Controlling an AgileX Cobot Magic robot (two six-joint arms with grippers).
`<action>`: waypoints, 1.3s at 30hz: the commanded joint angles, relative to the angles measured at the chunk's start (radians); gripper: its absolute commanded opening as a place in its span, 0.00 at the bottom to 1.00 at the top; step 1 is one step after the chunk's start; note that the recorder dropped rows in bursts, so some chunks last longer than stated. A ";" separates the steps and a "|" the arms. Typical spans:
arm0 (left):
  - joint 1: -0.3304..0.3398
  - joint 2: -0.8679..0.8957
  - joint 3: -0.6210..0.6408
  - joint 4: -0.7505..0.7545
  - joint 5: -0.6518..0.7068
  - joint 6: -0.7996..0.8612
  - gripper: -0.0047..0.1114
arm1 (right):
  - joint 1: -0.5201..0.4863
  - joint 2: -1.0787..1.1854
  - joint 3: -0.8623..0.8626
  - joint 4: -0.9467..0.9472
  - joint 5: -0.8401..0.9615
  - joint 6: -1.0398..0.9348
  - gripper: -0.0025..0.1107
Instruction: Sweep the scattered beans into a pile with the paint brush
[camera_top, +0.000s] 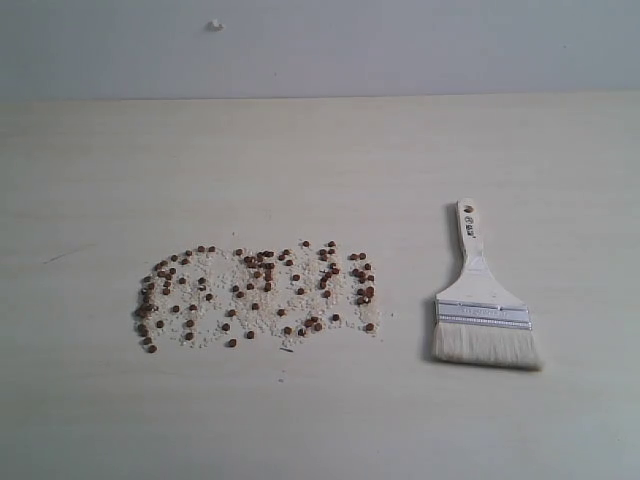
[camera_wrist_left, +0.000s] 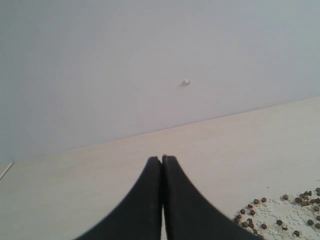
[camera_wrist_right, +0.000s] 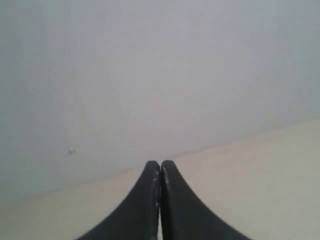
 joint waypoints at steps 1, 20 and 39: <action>0.003 -0.007 0.003 0.002 -0.002 -0.003 0.04 | -0.004 0.140 -0.010 -0.133 0.051 -0.011 0.02; 0.003 -0.007 0.003 0.002 -0.002 -0.003 0.04 | -0.011 0.501 -0.365 -1.557 0.239 1.077 0.02; 0.003 -0.007 0.003 0.002 -0.002 -0.003 0.04 | -0.009 0.797 -0.474 -1.253 0.886 1.074 0.07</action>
